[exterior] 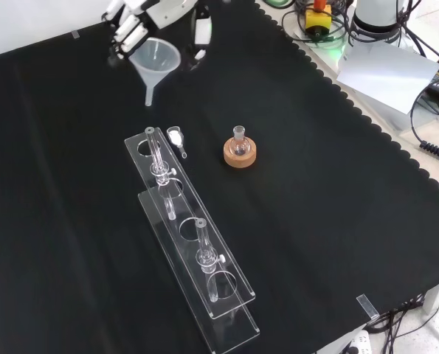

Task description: Pick up the funnel from the transparent funnel stand.

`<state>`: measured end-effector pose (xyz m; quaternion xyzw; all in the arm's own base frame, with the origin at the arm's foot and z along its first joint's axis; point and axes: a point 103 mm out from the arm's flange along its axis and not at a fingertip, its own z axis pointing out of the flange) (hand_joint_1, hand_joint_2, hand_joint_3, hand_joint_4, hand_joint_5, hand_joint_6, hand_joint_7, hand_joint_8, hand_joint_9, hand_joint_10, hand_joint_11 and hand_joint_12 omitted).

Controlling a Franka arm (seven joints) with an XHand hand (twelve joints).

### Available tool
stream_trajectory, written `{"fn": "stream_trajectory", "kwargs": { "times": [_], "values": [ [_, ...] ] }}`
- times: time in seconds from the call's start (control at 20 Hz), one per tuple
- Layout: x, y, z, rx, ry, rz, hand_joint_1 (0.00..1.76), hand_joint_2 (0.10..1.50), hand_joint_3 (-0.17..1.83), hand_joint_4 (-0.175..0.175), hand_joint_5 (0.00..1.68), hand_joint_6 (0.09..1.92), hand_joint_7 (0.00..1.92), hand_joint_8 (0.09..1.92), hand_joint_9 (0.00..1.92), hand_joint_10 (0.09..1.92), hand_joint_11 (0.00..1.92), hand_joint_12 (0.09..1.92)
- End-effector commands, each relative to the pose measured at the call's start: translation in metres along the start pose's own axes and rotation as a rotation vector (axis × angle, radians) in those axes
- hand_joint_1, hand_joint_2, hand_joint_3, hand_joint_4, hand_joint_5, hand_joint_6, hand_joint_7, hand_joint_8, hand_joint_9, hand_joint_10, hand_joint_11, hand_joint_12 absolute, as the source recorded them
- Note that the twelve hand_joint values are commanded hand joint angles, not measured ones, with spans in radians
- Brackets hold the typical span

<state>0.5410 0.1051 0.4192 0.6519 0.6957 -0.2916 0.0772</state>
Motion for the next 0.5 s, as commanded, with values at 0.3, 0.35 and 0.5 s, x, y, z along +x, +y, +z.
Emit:
{"fn": "stream_trajectory", "kwargs": {
  "times": [0.3, 0.35, 0.5],
  "values": [
    [0.020, -0.102, 0.047, 0.058, 0.017, -0.001, 0.82, 0.65, 0.69, -0.059, 0.56, 0.14, 0.56, 0.71, 0.91, 0.51, 0.52, 1.28],
    [0.022, -0.104, 0.054, 0.065, 0.019, -0.002, 0.82, 0.65, 0.69, -0.059, 0.56, 0.14, 0.56, 0.71, 0.91, 0.50, 0.52, 1.28],
    [0.027, -0.108, 0.075, 0.087, 0.028, -0.008, 0.82, 0.65, 0.69, -0.059, 0.56, 0.14, 0.56, 0.71, 0.91, 0.50, 0.52, 1.28]
  ]
}}
